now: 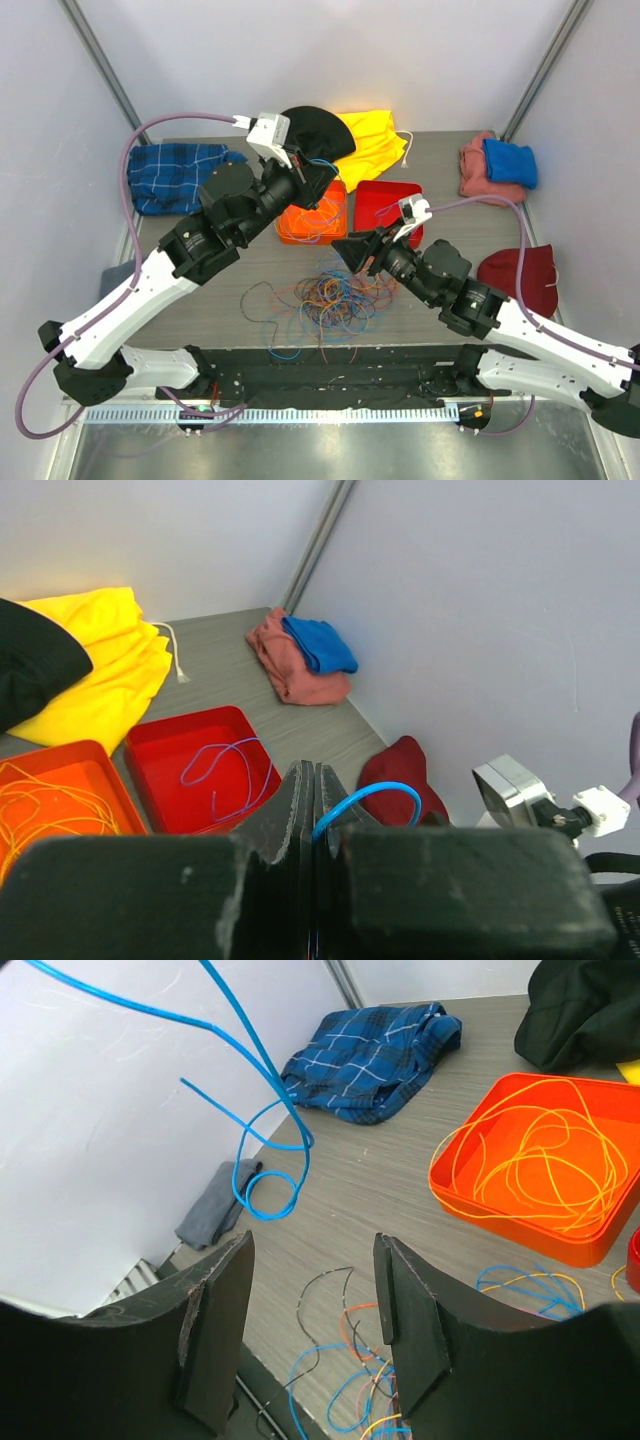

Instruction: Untangle the cables

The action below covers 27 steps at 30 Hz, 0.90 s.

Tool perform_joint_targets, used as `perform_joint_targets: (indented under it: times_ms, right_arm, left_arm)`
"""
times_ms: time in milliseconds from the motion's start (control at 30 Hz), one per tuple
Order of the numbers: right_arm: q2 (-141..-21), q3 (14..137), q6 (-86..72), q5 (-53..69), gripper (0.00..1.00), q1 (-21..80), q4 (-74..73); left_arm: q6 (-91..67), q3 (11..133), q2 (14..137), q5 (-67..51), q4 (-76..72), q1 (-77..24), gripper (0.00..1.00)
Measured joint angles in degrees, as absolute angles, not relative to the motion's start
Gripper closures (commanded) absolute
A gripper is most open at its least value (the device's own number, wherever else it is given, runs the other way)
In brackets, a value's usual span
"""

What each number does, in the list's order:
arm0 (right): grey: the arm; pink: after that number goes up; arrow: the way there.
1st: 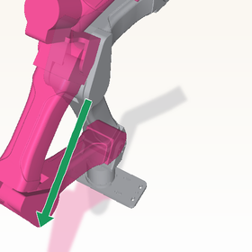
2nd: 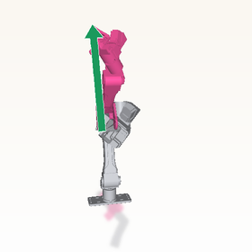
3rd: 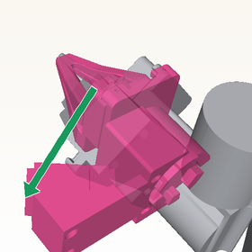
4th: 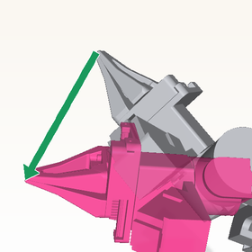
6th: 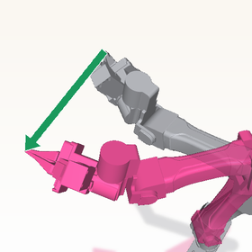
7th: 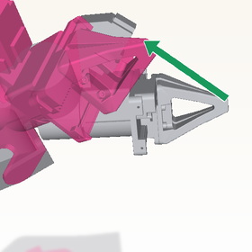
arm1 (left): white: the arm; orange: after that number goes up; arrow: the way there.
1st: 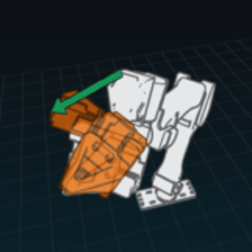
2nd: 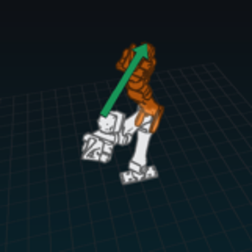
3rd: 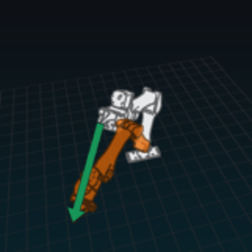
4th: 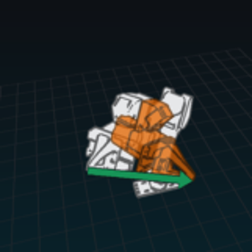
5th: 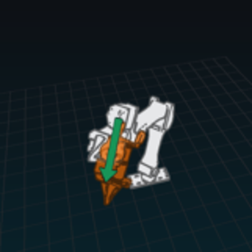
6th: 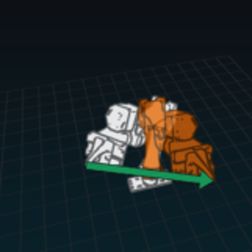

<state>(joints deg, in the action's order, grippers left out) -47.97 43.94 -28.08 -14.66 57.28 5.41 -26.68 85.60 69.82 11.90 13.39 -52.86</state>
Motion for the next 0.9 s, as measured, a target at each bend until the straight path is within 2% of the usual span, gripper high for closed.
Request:
perform_joint_targets:
  times_ms: [367, 467, 500, 533, 800, 900]
  right_arm:
    - [-54.2, 43.9, -26.5, -16.4, 0.48, 57.3, 10.6]
    - [-54.8, 43.8, -25.9, -17.3, 0.79, 57.3, 12.3]
    - [-54.9, 43.7, -25.6, -17.6, 0.95, 57.3, 12.6]
    - [-54.9, 43.4, -25.7, -18.0, 0.99, 57.3, 13.1]
    - [-52.0, 43.0, -25.6, -18.7, 0.99, 57.3, 9.2]
    - [-49.4, 45.9, -25.6, -17.9, 0.99, 57.3, 2.1]
  left_arm:
    - [-28.6, 85.9, 71.2, 9.3, 13.4, -52.9, 1.00]
    - [-28.9, 85.9, 71.3, 9.1, 13.4, -53.2, 1.00]
    - [-29.1, 85.9, 71.3, 9.1, 13.4, -53.3, 1.00]
    - [-29.3, 85.9, 71.3, 9.1, 13.4, -53.3, 1.00]
    - [-28.0, 83.5, 70.1, 15.8, 13.2, -53.5, 1.00]
    - [-26.7, 79.2, 68.1, 21.3, 13.8, -53.5, 0.88]
